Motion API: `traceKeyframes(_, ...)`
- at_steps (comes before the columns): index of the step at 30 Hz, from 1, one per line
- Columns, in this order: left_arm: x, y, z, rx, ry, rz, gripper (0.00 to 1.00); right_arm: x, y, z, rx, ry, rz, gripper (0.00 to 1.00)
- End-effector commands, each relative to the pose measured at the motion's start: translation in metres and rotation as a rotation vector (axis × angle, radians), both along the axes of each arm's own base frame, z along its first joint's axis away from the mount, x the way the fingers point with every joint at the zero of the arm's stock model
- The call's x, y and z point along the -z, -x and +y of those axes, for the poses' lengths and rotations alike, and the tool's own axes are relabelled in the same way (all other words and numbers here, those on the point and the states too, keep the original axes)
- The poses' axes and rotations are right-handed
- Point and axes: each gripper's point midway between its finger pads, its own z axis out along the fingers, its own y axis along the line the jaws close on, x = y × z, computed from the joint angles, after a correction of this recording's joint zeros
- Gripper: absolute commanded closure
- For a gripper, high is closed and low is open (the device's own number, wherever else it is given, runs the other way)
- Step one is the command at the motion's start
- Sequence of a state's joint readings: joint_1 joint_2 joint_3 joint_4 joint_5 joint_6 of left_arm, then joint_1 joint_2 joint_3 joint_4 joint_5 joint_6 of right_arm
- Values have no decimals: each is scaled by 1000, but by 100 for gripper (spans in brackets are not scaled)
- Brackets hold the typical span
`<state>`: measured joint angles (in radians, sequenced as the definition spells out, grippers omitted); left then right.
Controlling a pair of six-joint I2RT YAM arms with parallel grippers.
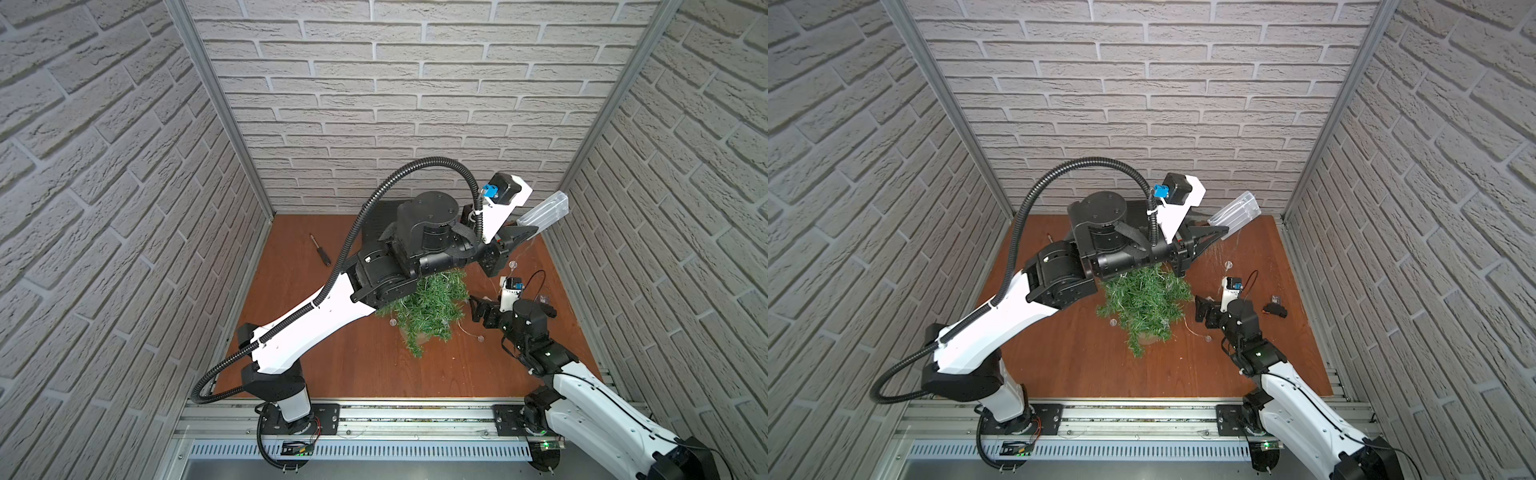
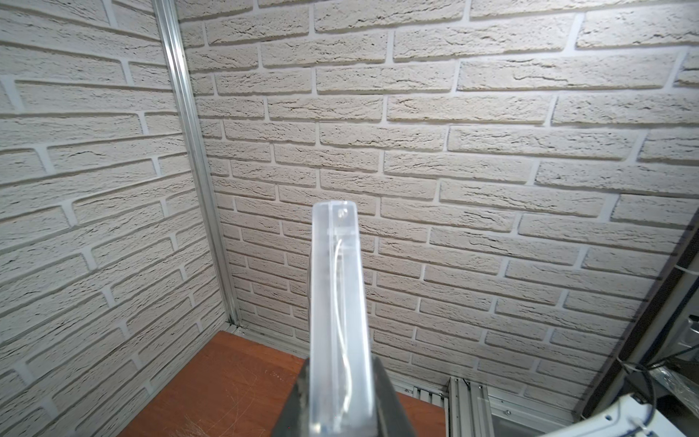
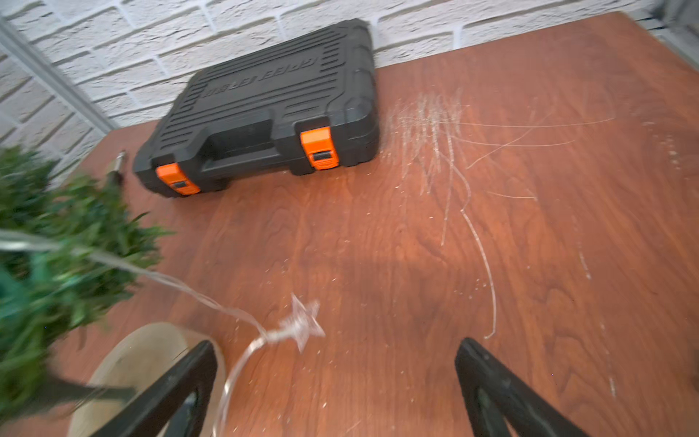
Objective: Wrap string light around the christmas tree
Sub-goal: Wrap the light string around the Christmas tree.
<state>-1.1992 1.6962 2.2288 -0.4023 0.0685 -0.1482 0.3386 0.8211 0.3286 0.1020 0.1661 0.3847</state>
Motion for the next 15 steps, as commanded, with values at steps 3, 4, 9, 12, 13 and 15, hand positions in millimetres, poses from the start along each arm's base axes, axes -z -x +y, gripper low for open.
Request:
traceKeyframes(3, -22, 11, 10, -1, 38, -58, 100, -12, -25, -21, 175, 19, -40, 16)
traceKeyframes(4, -22, 14, 11, -4, 30, -65, 100, -15, -30, -22, 184, 24, -37, 20)
traceKeyframes(9, -22, 16, 24, -36, 29, -76, 100, -58, -59, -45, 346, 74, -36, 91)
traceKeyframes(12, -25, 17, 39, -65, 56, -82, 100, -91, -74, -57, 388, 55, -66, 97)
traceKeyframes(13, -26, 17, 45, -73, 65, -88, 100, -105, -79, -57, 375, 42, -84, 97)
traceKeyframes(15, -26, 20, 56, -88, 68, -94, 100, -133, -85, -55, 346, 29, -117, 97)
